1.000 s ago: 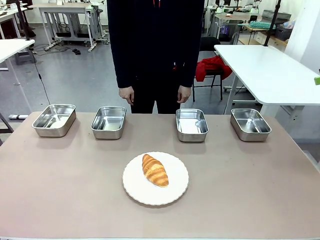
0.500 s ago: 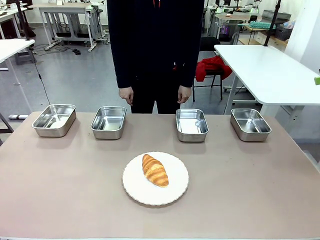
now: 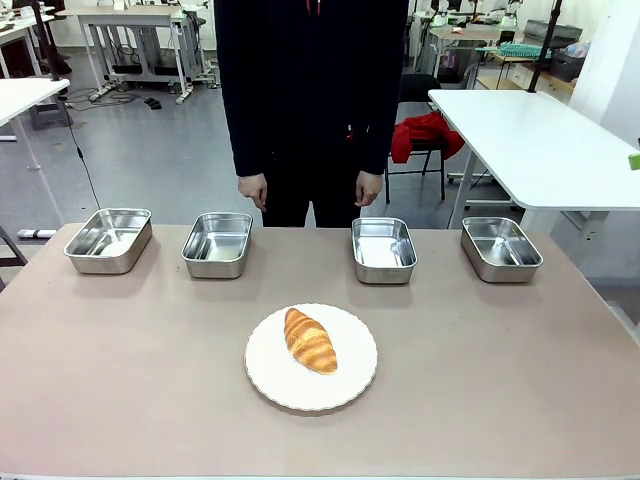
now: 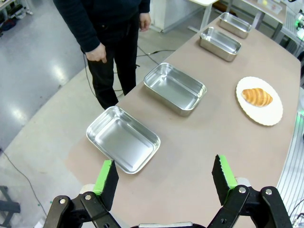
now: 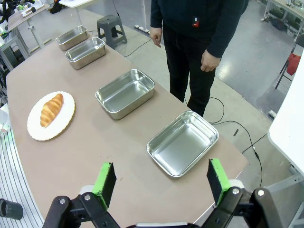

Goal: Place the bread in the container.
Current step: Place the Butter Roll into the Airtight Container indicated by the human.

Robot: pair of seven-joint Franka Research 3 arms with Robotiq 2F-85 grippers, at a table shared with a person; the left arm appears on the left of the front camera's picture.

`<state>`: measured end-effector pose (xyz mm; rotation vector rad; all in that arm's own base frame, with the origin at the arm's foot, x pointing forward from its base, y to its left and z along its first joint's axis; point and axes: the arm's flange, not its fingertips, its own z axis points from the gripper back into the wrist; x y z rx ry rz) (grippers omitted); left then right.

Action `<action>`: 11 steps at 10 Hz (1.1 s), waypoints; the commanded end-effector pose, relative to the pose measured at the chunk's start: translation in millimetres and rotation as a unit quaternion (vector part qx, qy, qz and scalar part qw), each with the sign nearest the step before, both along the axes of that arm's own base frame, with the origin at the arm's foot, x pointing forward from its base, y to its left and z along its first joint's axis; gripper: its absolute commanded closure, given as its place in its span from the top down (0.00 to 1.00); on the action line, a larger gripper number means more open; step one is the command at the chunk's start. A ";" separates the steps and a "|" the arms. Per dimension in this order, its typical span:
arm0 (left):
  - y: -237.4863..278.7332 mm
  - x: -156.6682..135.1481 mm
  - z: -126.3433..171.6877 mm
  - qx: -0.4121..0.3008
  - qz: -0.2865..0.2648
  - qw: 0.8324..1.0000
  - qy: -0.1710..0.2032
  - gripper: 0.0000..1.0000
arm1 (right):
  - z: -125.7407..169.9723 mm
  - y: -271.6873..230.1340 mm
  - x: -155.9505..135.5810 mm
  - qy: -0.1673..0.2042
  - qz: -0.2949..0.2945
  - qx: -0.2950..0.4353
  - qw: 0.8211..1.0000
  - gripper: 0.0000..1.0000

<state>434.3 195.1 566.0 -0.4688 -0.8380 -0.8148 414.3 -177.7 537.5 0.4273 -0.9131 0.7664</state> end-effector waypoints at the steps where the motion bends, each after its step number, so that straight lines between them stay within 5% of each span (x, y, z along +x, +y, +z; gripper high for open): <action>1: 0.3 0.0 0.4 -0.004 -0.004 1.000 -0.010 1.00 | 1.3 0.5 -0.4 -0.002 0.000 0.001 1.000 1.00; 11: 0.3 0.0 0.4 -0.004 -0.004 1.000 -0.010 1.00 | 1.3 0.5 -0.4 -0.002 0.000 0.001 1.000 1.00</action>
